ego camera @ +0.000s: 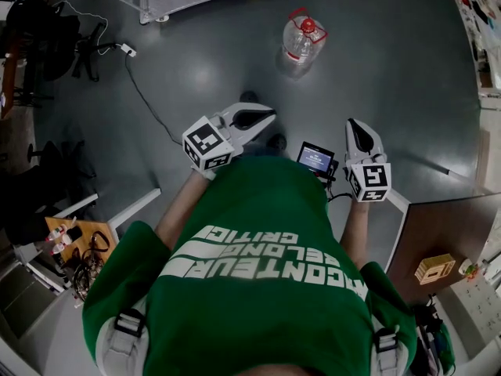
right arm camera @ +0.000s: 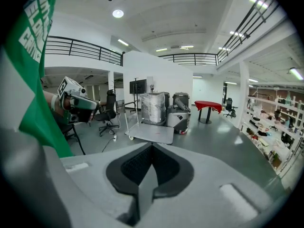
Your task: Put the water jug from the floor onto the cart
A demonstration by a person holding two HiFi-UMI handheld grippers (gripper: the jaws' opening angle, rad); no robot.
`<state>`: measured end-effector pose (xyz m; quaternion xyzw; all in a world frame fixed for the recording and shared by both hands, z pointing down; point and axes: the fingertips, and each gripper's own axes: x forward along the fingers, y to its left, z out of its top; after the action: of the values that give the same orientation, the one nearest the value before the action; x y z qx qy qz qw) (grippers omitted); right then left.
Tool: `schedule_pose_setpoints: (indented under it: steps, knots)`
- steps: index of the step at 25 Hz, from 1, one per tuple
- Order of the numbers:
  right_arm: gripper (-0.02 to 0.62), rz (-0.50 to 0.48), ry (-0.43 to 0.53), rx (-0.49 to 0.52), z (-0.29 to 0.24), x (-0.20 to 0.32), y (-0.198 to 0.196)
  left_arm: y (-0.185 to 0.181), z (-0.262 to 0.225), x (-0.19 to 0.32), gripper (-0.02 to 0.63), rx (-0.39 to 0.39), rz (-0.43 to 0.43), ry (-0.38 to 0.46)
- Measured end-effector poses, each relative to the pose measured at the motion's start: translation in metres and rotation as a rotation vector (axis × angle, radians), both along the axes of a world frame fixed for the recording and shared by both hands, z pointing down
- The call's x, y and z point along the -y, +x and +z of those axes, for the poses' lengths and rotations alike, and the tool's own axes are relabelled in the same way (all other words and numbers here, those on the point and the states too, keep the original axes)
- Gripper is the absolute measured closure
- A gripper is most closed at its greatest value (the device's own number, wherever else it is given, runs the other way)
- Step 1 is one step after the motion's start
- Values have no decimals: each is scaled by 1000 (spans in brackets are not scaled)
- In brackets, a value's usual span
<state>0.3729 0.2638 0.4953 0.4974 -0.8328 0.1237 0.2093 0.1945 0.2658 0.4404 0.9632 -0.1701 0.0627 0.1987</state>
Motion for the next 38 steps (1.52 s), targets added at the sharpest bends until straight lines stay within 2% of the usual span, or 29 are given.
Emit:
schedule_pose_setpoints:
  steps: [6,22,38]
  knots:
    - [603,5,-23,6,2,15,-3,1,0,25,597,-24,9,-1]
    - [603,71,-50,-22,-2,104,-12,-9,-9,127,597,-43,70,4]
    - [603,39,-53,-95,-15,185,-76,-75,-7,200,597,-85,28,-11]
